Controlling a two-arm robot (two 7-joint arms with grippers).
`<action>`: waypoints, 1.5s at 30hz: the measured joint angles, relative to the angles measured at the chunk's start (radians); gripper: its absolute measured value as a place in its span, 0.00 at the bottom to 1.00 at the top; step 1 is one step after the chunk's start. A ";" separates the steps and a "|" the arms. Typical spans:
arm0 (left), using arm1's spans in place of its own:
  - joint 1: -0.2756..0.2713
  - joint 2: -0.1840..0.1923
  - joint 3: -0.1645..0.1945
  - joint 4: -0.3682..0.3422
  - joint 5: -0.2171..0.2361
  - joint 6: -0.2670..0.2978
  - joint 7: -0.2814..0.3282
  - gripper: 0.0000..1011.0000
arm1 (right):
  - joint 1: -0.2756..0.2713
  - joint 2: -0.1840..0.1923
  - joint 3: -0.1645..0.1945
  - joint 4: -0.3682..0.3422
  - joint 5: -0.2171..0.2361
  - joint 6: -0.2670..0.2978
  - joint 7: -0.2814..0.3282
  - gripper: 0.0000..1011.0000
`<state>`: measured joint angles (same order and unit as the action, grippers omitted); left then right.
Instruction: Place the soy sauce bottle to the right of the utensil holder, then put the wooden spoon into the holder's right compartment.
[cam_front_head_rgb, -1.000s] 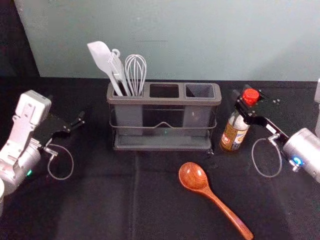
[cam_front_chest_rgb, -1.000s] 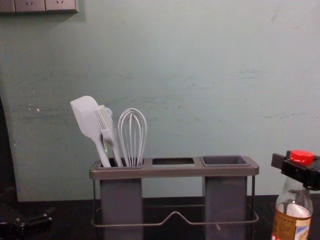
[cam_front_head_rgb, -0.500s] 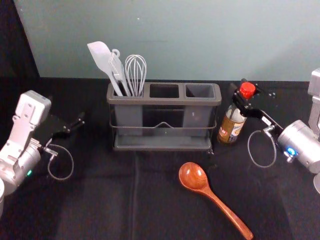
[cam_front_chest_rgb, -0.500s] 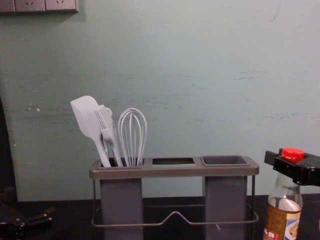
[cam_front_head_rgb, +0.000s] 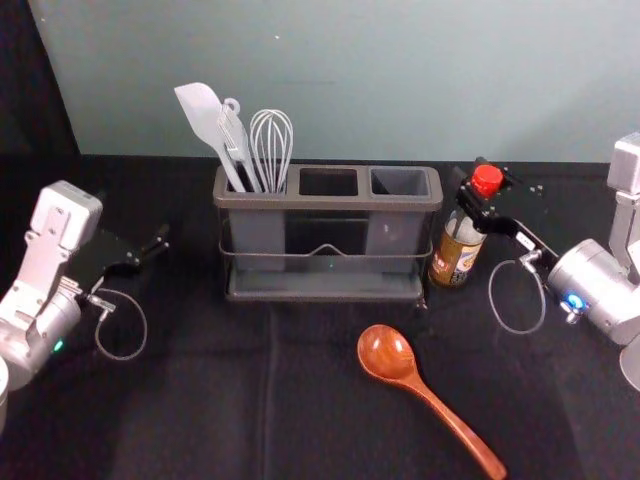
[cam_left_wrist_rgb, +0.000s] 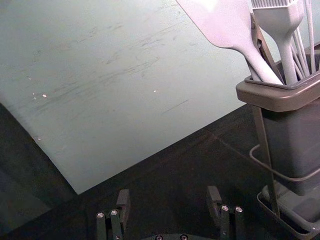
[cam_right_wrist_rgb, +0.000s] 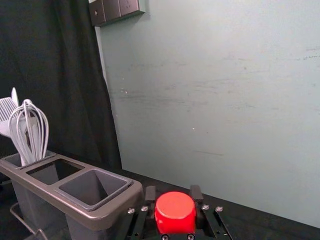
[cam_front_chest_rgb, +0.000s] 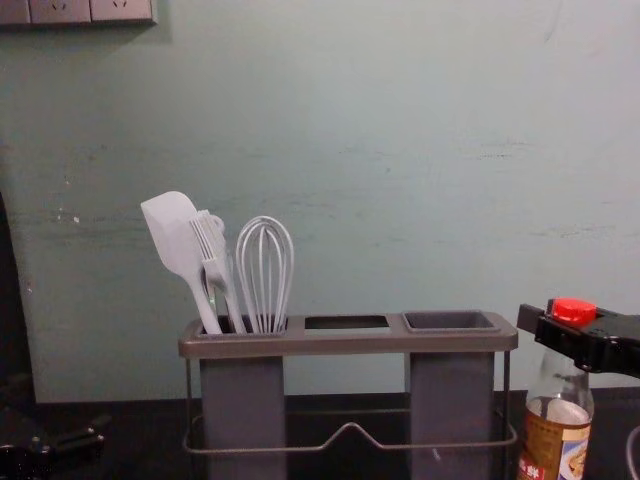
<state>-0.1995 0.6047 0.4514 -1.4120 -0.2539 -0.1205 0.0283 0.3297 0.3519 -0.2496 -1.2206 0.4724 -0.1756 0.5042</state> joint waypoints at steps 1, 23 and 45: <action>0.000 0.000 0.000 0.000 0.000 0.000 0.000 0.99 | 0.000 0.000 0.000 0.000 0.000 0.000 0.000 0.42; 0.000 0.000 0.000 0.000 0.000 0.000 0.000 0.99 | -0.109 0.076 0.029 -0.226 -0.043 -0.014 -0.038 0.99; 0.000 0.000 0.000 0.000 0.000 0.000 0.000 0.99 | -0.266 0.156 -0.045 -0.448 -0.113 0.004 0.020 0.99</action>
<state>-0.1995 0.6047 0.4514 -1.4120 -0.2539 -0.1205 0.0283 0.0636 0.5083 -0.2944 -1.6683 0.3589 -0.1712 0.5238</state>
